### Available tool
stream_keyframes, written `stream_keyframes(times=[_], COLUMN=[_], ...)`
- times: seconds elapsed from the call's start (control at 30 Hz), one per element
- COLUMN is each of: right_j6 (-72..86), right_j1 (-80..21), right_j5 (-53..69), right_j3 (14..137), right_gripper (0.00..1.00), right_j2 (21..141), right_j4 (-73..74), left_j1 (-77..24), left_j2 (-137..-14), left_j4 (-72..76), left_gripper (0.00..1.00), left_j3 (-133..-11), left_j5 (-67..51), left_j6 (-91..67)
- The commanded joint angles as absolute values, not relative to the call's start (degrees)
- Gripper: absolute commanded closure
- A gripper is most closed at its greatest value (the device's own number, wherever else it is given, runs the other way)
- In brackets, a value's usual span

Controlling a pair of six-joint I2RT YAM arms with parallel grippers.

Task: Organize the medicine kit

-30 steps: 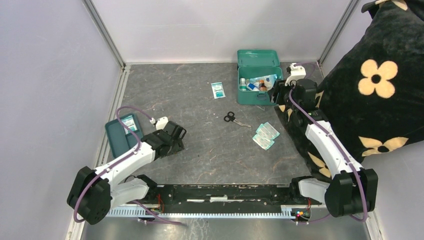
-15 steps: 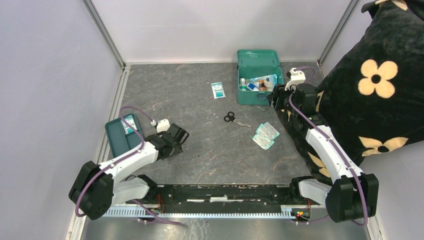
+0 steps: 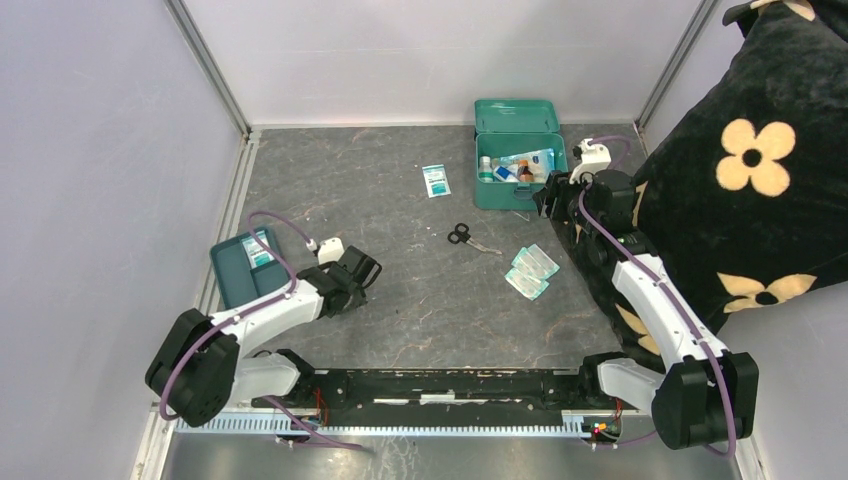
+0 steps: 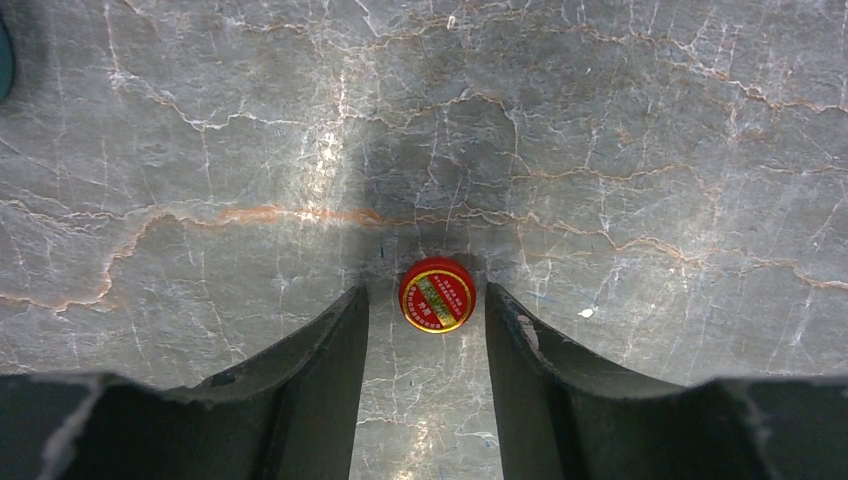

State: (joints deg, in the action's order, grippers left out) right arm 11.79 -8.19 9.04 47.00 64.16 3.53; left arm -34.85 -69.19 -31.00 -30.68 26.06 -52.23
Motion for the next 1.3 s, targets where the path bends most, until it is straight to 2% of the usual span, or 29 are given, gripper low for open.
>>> stream_keyframes(times=[0.0,0.27,0.47,0.73,0.9,1.17,1.27], right_j6=[12.3,12.0,12.0,11.4,10.7,11.2,11.3], right_j1=[-8.1,-8.1,-8.2,-8.1,-8.1,-8.1,-8.3], right_j5=[9.6,9.3,8.8,7.6,6.6,7.2,7.9], right_j3=[46.7,46.2,45.6,44.8,44.2,43.3,43.5], right_gripper=[0.38,0.38,0.38,0.38,0.37,0.37,0.37], right_j2=[62.6,61.1,59.8,58.2,57.3,57.0,57.2], right_j4=[1.7,2.4,2.9,4.6,5.7,6.7,7.8], left_j1=[-35.1,-36.7,-46.6,-61.3,-63.8,-63.8,-63.9], left_j2=[-71.0,-75.7,-82.0,-96.4,-100.7,-97.6,-93.4], left_j4=[-27.3,-24.7,-22.0,-21.6,-21.2,-21.3,-23.3], left_gripper=[0.51,0.69,0.71,0.7,0.62,0.32,0.27], left_j3=[-30.3,-32.4,-39.4,-55.6,-59.5,-59.5,-60.2], left_j5=[25.8,24.8,23.3,23.9,23.1,23.7,25.9], left_j6=[-52.7,-47.6,-46.8,-45.6,-44.2,-42.3,-41.6])
